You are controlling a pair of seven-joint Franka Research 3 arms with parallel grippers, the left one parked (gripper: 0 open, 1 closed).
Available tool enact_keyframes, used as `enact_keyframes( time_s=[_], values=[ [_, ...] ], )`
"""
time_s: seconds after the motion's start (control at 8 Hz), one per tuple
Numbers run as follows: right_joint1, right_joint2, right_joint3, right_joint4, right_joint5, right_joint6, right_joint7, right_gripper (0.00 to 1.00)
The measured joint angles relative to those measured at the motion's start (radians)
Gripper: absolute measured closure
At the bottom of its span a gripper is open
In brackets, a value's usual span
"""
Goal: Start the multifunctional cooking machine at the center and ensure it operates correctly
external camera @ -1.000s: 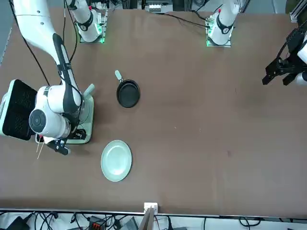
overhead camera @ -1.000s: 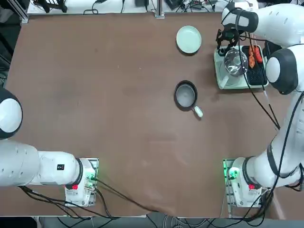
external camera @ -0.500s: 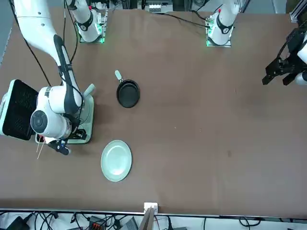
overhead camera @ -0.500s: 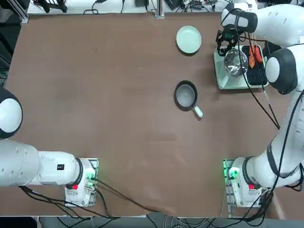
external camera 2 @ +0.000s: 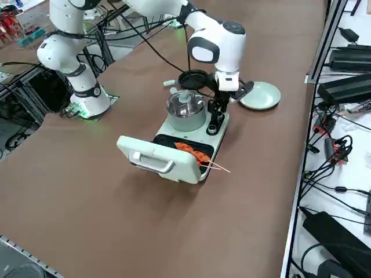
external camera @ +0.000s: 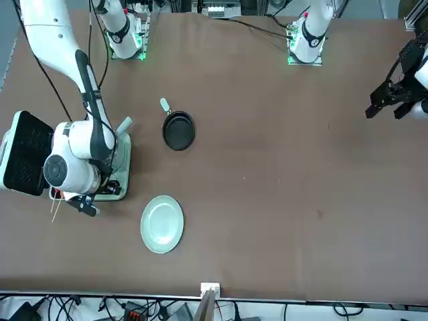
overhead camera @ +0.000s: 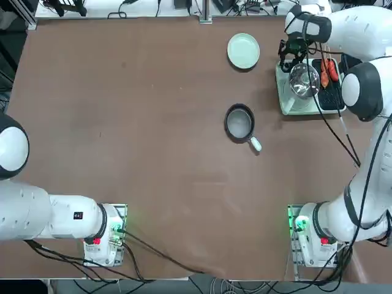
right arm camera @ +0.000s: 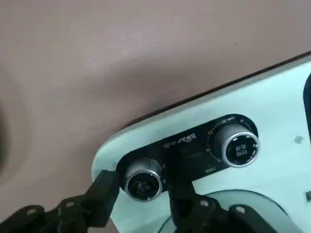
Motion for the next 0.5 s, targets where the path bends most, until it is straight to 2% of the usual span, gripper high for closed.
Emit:
enact_keyframes(
  time_s=[0.25,0.5],
  values=[
    [0.0,0.0,0.0,0.0,0.0,0.0,0.001,0.42],
    [0.0,0.0,0.0,0.001,0.003,0.001,0.004,0.57]
  ],
)
